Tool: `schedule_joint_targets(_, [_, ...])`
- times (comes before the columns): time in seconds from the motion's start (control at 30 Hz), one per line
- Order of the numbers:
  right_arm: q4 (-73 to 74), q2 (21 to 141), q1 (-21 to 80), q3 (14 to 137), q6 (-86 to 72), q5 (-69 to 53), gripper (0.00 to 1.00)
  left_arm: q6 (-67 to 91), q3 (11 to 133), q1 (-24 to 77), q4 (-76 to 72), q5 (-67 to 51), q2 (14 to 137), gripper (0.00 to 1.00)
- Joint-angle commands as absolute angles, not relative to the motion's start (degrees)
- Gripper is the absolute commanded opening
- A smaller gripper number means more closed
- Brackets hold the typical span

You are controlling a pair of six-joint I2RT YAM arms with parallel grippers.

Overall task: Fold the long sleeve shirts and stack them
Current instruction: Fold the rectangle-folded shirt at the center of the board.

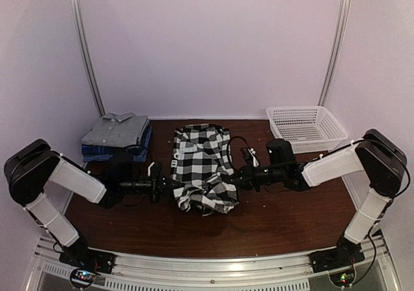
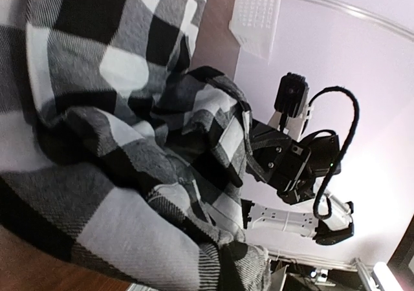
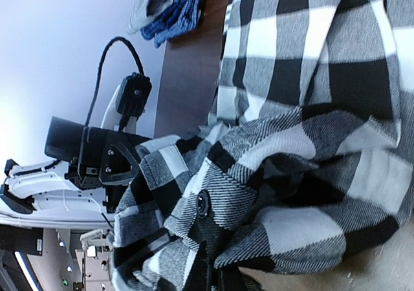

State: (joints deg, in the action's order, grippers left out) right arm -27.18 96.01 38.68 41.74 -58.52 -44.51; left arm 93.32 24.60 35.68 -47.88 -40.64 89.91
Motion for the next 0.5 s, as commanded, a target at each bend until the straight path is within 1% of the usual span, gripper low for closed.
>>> schedule_joint_targets(0.0, [-39.6,104.6,34.5,44.8,-65.1,-47.0,0.00,96.6,27.8,30.0,-60.9,-43.5,98.2,0.00])
schedule_joint_targets(0.07, [-45.5,108.2,32.7,45.5,-68.3,-47.3,0.00,97.5,29.5,28.4,-64.9,-43.7,103.4,0.00])
schedule_joint_targets(0.17, [-46.5,111.9,31.7,48.1,-69.0,-46.4,0.00,99.7,31.7,27.4,-70.9,-43.8,110.1,0.00])
schedule_joint_targets(0.2, [-46.6,112.9,31.7,48.6,-69.1,-46.2,0.02,100.4,32.5,27.2,-73.0,-44.0,112.3,0.00])
schedule_joint_targets(0.33, [-46.6,113.2,31.1,48.7,-68.8,-44.8,0.13,102.6,33.9,27.1,-78.2,-44.4,116.9,0.00])
schedule_joint_targets(0.4, [-45.0,112.0,30.6,48.3,-67.6,-43.8,0.22,102.2,33.9,26.9,-77.9,-44.3,117.0,0.01])
schedule_joint_targets(0.47, [-44.2,110.8,30.0,47.7,-67.0,-43.2,0.29,101.3,33.9,26.8,-77.2,-44.4,116.8,0.13])
